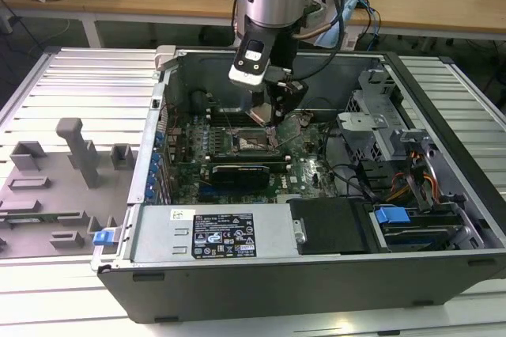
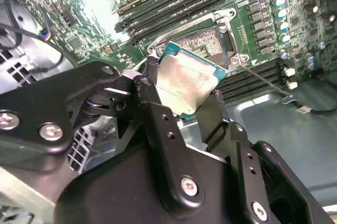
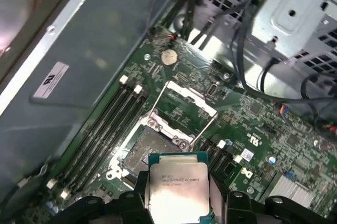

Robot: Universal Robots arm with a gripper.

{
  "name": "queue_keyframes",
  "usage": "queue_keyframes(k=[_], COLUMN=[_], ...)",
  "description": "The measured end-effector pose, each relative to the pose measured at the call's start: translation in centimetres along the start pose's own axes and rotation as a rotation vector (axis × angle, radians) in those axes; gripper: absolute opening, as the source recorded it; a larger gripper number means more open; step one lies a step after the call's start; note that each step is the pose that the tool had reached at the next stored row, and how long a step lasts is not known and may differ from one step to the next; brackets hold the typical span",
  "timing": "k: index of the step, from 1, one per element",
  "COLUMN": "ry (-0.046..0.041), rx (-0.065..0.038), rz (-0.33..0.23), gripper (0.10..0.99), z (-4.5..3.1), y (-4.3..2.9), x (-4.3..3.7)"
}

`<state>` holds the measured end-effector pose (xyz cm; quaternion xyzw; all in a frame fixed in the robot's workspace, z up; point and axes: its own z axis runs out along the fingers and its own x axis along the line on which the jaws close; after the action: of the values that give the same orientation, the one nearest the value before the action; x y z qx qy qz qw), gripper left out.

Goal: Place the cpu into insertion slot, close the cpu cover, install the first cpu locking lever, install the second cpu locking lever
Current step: 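Place the cpu into insertion slot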

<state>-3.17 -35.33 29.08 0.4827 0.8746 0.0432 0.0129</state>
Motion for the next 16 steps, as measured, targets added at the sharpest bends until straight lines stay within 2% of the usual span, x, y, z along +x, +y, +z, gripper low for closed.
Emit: queue_keyframes(k=[11, 16], ry=[-0.0209, -0.032], rx=[-0.005, -0.007], rz=[0.237, 0.362], gripper=[0.541, 0.541], z=[0.53, 1.05], y=[-0.05, -0.09], x=[-0.01, -0.02])
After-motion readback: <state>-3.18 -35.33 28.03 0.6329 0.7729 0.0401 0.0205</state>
